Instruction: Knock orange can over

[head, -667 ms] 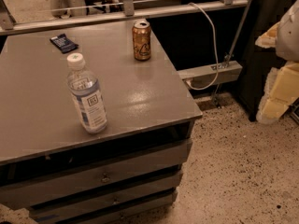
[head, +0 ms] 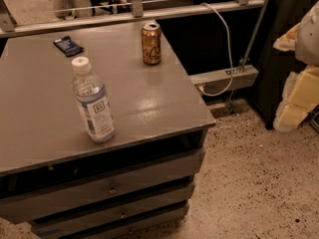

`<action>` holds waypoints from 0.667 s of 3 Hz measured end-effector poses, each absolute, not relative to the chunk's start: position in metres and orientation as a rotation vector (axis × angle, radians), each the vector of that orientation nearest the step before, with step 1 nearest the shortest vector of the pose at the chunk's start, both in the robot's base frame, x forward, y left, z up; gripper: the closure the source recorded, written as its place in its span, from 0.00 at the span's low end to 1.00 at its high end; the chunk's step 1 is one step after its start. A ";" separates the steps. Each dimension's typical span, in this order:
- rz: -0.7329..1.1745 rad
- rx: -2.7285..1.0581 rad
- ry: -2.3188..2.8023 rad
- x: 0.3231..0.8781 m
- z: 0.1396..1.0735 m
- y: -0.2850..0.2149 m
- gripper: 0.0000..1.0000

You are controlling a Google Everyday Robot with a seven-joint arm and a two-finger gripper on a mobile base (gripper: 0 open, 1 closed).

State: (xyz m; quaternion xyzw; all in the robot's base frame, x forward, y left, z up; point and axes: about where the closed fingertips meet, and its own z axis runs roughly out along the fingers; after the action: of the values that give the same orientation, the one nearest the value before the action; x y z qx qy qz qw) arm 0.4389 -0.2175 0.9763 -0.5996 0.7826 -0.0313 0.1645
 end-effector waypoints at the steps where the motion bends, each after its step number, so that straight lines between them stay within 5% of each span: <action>1: -0.022 -1.582 2.282 0.459 0.948 -0.233 0.00; 2: -0.034 -1.413 2.241 0.532 0.926 -0.242 0.00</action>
Offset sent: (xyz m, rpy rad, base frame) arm 0.1968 -0.0392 -0.0648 0.2642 -0.2673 -0.2627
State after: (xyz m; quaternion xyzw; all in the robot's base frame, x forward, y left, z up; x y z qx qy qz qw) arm 0.5320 -0.2419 0.9259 -0.5172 0.8203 -0.0123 0.2437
